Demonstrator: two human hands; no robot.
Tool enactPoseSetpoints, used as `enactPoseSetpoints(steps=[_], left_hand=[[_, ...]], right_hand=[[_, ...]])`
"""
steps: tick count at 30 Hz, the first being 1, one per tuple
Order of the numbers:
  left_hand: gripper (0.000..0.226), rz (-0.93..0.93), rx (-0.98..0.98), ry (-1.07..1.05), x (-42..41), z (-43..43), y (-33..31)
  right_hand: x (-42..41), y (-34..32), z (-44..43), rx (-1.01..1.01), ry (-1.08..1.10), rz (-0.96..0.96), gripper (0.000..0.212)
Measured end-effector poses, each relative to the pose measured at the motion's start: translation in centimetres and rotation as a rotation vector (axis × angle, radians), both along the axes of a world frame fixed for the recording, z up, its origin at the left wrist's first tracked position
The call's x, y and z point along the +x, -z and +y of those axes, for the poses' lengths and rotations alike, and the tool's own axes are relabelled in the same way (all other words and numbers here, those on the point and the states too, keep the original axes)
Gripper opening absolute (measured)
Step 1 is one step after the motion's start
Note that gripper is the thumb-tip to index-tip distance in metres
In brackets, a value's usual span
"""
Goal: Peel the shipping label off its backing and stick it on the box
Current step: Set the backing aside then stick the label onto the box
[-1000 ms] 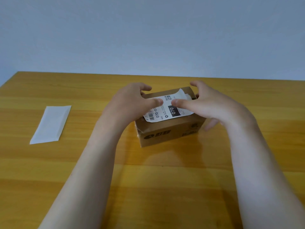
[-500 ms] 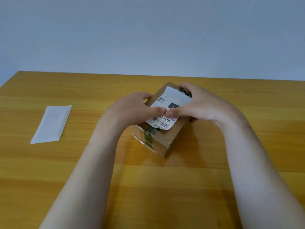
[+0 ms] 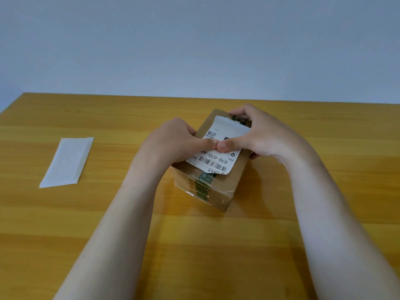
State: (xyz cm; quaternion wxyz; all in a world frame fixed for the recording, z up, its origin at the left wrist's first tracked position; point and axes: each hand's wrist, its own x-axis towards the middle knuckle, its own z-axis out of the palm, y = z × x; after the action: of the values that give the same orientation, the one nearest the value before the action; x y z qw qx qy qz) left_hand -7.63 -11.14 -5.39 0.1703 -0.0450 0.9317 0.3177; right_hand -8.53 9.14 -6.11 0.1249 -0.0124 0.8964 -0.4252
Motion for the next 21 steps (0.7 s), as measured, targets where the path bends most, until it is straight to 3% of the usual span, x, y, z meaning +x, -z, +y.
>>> enactPoseSetpoints(steps=[10, 21], left_hand=[[0.064, 0.062, -0.052, -0.057, -0.43, -0.07, 0.7], [0.058, 0.066, -0.108, -0.077, -0.39, 0.09, 0.47]], right_hand=[[0.1, -0.09, -0.38, 0.031, 0.037, 0.033, 0.074], [0.19, 0.01, -0.73, 0.05, 0.063, 0.053, 0.065]])
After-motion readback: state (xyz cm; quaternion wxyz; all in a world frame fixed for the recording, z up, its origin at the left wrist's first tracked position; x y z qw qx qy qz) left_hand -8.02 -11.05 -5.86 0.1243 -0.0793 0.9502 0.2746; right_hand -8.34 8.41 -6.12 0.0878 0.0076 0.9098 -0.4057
